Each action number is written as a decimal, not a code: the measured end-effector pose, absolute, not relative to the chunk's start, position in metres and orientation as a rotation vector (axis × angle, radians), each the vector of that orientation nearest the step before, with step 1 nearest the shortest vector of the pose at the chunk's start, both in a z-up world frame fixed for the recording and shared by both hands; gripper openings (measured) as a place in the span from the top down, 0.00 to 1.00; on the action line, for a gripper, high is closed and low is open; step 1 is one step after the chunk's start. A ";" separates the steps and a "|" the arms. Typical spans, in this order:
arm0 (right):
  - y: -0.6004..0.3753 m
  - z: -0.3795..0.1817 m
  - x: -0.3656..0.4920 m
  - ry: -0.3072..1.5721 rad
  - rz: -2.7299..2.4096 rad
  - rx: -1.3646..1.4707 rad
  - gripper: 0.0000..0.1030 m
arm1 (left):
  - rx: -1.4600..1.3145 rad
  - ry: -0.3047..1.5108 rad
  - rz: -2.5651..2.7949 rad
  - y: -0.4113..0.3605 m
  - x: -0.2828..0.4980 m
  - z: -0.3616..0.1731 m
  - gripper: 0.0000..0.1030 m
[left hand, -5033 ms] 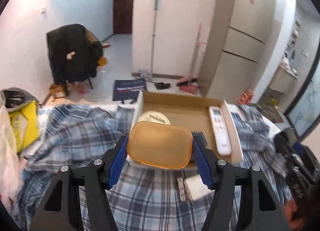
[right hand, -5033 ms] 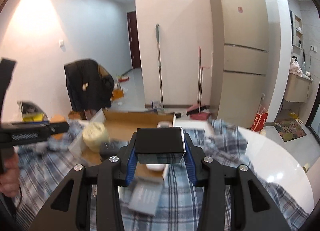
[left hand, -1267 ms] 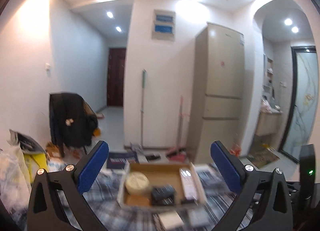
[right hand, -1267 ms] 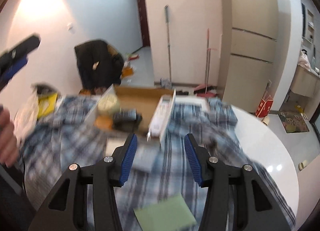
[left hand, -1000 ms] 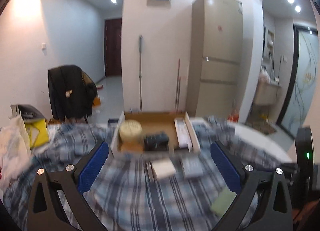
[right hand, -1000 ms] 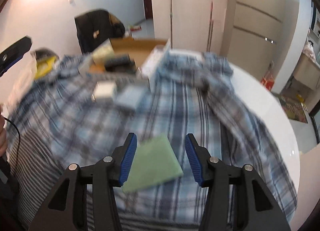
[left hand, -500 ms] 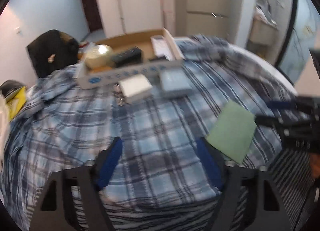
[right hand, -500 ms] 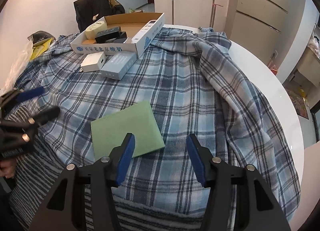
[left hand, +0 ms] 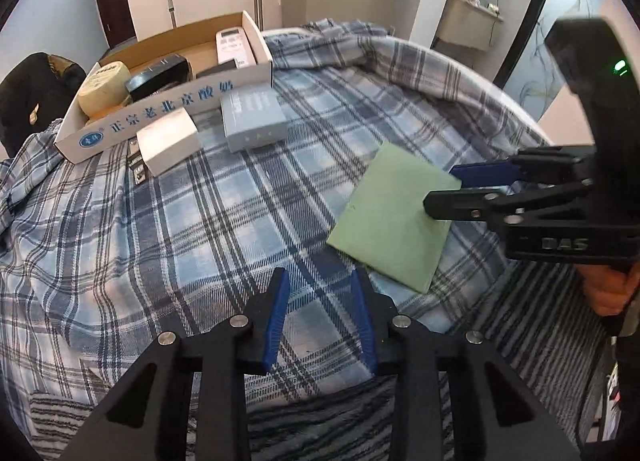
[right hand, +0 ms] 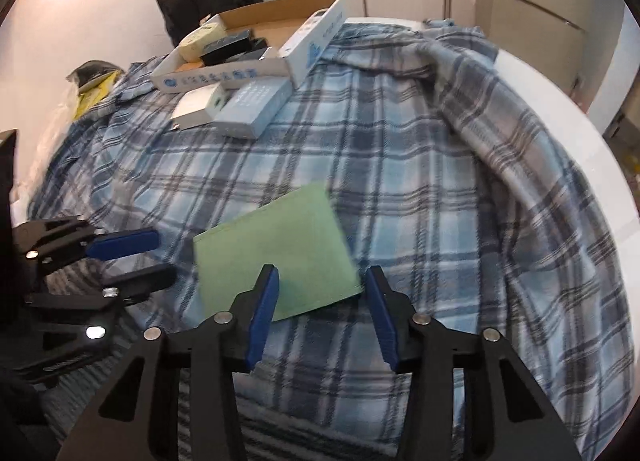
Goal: Organize rigid objects
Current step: 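Move the right tool down to the green pad on the shirt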
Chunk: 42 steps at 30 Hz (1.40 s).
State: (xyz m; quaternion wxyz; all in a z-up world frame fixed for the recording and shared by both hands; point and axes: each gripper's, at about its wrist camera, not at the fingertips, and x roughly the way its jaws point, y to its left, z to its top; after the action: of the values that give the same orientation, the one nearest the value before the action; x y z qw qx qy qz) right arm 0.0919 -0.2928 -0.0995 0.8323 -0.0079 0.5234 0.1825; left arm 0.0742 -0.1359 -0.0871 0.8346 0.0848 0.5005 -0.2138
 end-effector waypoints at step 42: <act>-0.245 -0.094 0.087 1.099 0.537 -0.037 0.52 | 0.084 1.111 -0.432 -0.093 0.064 -0.085 0.67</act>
State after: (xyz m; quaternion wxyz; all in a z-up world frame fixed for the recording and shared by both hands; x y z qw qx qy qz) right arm 0.0867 -0.2451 -0.0939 0.8186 -0.0176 0.5157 0.2522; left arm 0.0639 -0.0933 -0.0855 0.8267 0.0394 0.5230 -0.2034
